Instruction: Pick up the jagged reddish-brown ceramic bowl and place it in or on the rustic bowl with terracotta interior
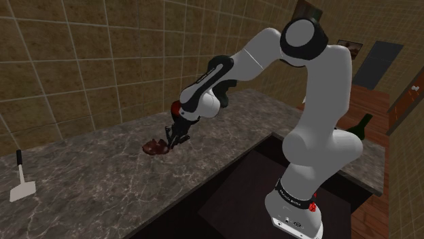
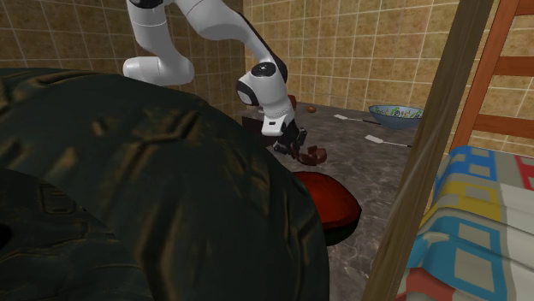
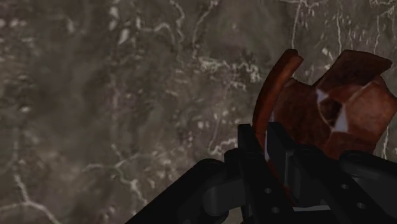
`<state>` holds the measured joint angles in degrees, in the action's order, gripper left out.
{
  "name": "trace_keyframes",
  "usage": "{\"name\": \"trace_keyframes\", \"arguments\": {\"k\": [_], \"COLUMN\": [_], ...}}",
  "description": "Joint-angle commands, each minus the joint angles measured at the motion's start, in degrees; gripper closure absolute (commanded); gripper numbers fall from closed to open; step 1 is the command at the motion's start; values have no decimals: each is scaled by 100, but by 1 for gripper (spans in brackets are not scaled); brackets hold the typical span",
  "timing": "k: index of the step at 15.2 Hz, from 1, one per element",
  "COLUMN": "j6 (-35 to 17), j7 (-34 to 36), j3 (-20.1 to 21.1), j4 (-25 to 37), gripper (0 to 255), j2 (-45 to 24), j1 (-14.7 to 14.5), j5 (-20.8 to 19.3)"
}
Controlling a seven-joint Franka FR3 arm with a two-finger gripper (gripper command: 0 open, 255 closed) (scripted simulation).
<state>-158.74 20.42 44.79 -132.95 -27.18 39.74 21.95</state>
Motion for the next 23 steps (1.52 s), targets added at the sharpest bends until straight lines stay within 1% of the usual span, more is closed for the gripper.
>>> {"name": "trace_keyframes", "arguments": {"k": [1,14,23], "j6": [142,1128,1923], "j7": [3,-2,-60], "j3": [108,695,933], "j4": [-27,10,171], "gripper": [255,255,255], "j2": [175,1251,2019], "j1": [106,670,970], "j5": [72,613,1052]}}
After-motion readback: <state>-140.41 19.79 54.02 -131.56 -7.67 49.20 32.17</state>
